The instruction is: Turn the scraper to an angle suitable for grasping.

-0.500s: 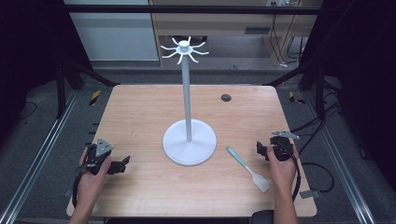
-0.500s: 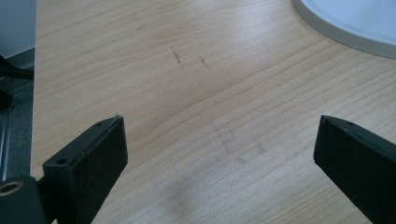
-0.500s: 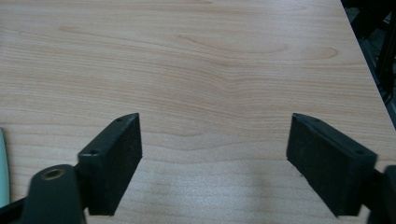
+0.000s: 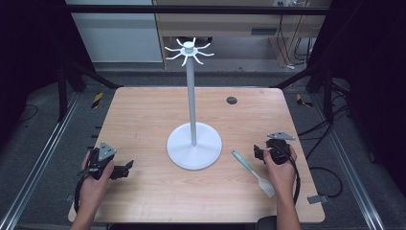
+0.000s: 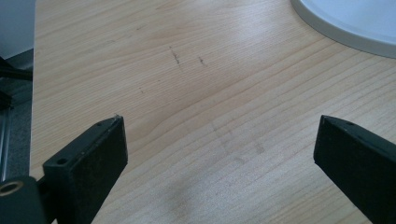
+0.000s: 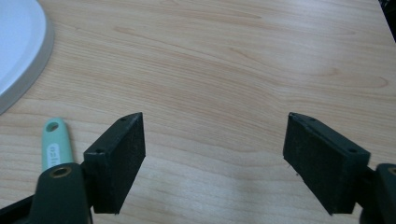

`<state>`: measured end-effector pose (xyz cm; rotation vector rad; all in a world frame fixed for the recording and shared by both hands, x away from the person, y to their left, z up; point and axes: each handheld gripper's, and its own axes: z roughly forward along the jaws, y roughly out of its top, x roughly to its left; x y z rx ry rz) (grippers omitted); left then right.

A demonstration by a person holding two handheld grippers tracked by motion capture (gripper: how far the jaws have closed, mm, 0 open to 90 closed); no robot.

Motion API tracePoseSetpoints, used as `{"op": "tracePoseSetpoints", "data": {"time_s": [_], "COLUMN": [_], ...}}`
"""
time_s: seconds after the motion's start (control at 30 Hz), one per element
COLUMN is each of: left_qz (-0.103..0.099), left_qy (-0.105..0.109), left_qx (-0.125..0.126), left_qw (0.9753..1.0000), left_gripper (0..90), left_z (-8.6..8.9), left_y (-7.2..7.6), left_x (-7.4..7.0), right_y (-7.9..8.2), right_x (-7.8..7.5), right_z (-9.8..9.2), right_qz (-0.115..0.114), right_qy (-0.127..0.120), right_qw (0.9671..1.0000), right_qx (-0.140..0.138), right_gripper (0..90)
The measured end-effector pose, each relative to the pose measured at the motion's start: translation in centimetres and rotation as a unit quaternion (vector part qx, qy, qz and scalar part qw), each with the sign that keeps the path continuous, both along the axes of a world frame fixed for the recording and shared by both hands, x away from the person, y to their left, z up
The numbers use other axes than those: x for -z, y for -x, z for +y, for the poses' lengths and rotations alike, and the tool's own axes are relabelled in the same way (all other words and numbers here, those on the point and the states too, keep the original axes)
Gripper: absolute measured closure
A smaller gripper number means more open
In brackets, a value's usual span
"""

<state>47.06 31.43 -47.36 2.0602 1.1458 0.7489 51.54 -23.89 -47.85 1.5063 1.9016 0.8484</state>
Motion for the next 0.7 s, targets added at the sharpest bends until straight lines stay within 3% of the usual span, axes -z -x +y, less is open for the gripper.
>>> {"op": "tracePoseSetpoints", "data": {"time_s": [0.2, 0.43, 0.5, 0.57, 0.6, 0.63, 0.7], "left_qz": [0.001, 0.000, 0.001, 0.001, 0.001, 0.001, 0.001], "left_qy": [-0.003, -0.002, -0.003, -0.004, -0.005, -0.005, -0.006], "left_qx": [0.003, 0.002, 0.002, 0.003, 0.004, 0.004, 0.005], "left_qw": [1.0000, 1.0000, 1.0000, 1.0000, 1.0000, 1.0000, 1.0000], "left_gripper": [2.5, 2.6, 2.6, 2.6, 2.6, 2.6, 2.6], "left_z": [-0.1, -0.1, -0.1, -0.1, -0.2, -0.2, -0.2], "left_y": [0.0, 0.0, 0.0, 0.0, 0.0, 0.0, 0.0], "left_x": [0.0, 0.0, 0.0, 0.0, 0.0, 0.0, 0.0], "right_y": [-0.2, -0.2, -0.2, -0.1, -0.1, -0.1, -0.1], "right_x": [-0.5, -0.9, -0.9, -0.9, -0.9, -0.8, -0.7], "right_z": [1.1, 2.5, 2.6, 2.8, 2.8, 3.0, 3.1], "right_qz": [-0.003, 0.006, 0.006, 0.015, 0.015, 0.020, 0.027], "right_qy": [0.003, 0.033, 0.034, 0.037, 0.037, 0.041, 0.039], "right_qw": [0.9999, 0.9990, 0.9989, 0.9983, 0.9983, 0.9979, 0.9976], "right_qx": [-0.015, -0.030, -0.033, -0.043, -0.043, -0.047, -0.052], "right_gripper": [18.1, 39.6, 43.6, 56.0, 56.0, 62.5, 67.4]}}
